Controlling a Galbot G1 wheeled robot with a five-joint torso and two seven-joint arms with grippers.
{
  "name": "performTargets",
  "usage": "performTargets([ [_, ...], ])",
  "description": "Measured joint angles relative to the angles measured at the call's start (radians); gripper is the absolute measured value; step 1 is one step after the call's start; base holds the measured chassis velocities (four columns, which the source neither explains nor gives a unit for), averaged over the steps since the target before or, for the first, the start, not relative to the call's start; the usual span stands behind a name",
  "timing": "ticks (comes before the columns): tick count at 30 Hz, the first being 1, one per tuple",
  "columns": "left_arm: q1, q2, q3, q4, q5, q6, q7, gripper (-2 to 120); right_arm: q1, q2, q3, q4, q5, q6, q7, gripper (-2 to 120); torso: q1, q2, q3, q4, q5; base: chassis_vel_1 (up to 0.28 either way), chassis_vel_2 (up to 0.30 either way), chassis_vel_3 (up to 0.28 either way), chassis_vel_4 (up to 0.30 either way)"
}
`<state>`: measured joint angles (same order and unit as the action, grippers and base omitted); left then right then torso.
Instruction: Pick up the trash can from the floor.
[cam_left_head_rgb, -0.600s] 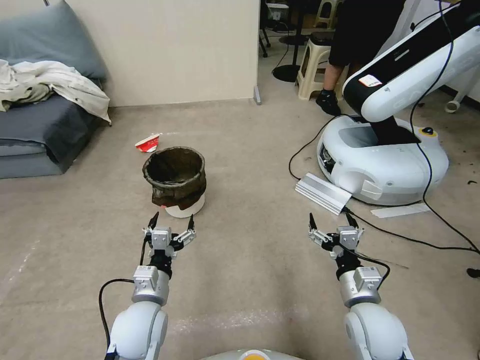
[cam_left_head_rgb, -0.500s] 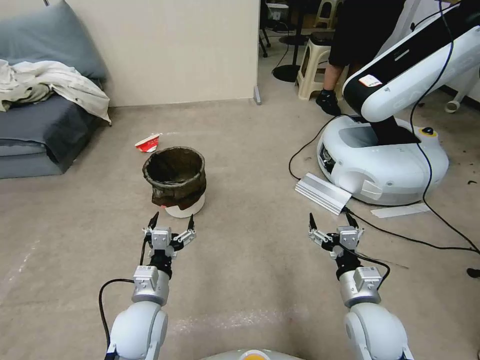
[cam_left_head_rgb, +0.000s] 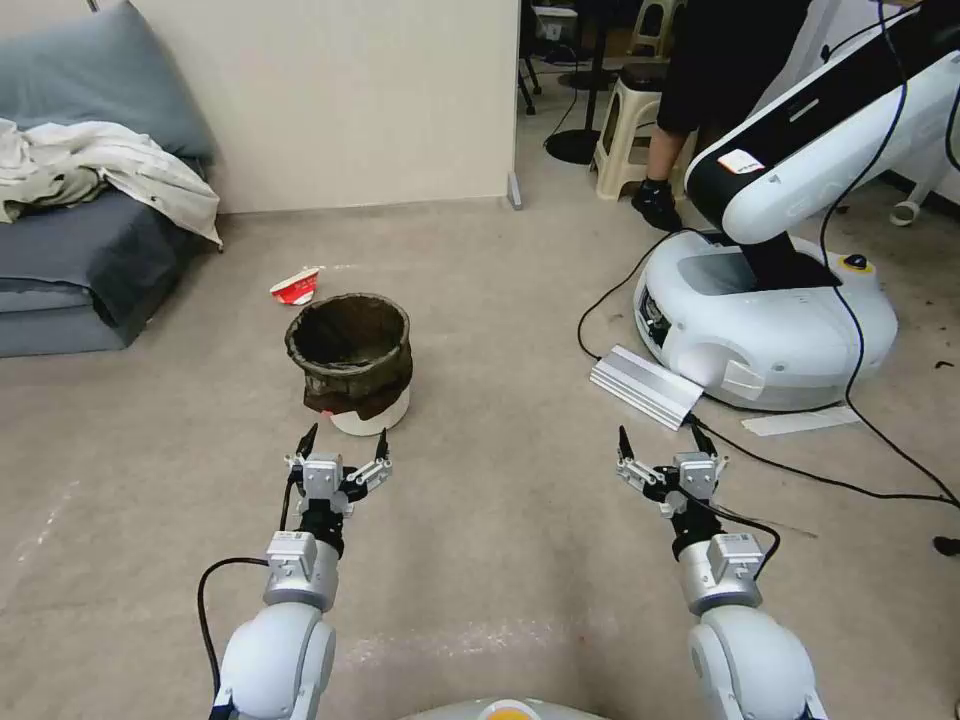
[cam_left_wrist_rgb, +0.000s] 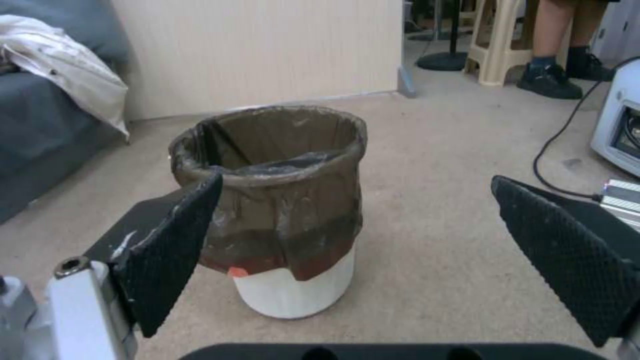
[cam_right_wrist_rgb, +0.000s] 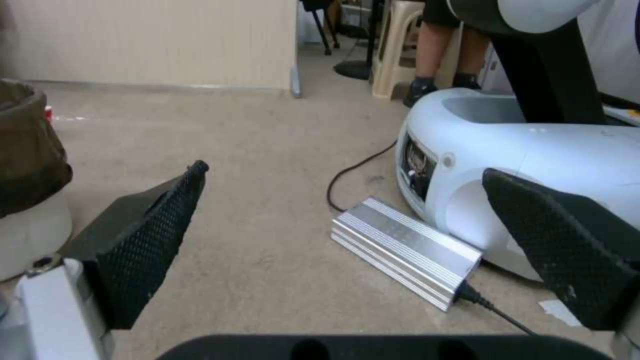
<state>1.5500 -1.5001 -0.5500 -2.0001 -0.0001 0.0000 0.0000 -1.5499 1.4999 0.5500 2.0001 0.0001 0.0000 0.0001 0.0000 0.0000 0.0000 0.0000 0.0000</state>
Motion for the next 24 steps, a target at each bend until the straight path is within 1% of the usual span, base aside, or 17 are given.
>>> performTargets([
  [16,0.002,0.0,0.002,-0.009,0.0,0.003,-0.002,100,-0.005,0.004,0.0,0.008,-0.004,0.0,0.0,100,0.0,0.0,0.0,0.0,0.0,0.0,0.0,0.0,0.0],
  [19,0.004,0.001,0.004,-0.018,-0.002,0.006,-0.005,100,-0.017,0.014,0.0,0.03,-0.015,-0.002,0.003,100,0.0,0.0,0.0,0.0004,0.0002,0.0,0.0,0.0,0.0],
  [20,0.003,0.001,0.003,-0.018,-0.002,0.007,-0.005,100,-0.035,0.03,-0.003,0.065,-0.028,-0.003,0.006,100,0.0,0.0,0.0,-0.0005,0.0004,0.0,0.0,0.0,0.0],
  [21,0.003,0.001,0.004,-0.018,-0.002,0.007,-0.005,100,-0.036,0.028,-0.001,0.066,-0.024,-0.002,0.006,100,0.0,0.0,0.0,-0.0002,-0.0013,0.0,0.0,0.0,0.0],
  [22,0.005,0.002,0.003,-0.025,-0.002,0.009,-0.007,100,-0.051,0.04,-0.002,0.087,-0.039,-0.003,0.007,100,0.0,0.0,0.0,0.0002,0.0015,0.0,0.0,0.0,0.0],
  [23,0.005,0.002,0.003,-0.025,-0.002,0.009,-0.007,100,-0.051,0.04,-0.002,0.087,-0.039,-0.003,0.007,100,0.0,0.0,0.0,0.0002,0.0015,0.0,0.0,0.0,0.0],
  [24,0.004,0.001,0.004,-0.025,-0.002,0.009,-0.007,100,-0.063,0.051,-0.002,0.116,-0.037,-0.001,0.008,100,0.0,0.0,0.0,-0.0006,-0.0015,0.0,0.0,0.0,0.0],
])
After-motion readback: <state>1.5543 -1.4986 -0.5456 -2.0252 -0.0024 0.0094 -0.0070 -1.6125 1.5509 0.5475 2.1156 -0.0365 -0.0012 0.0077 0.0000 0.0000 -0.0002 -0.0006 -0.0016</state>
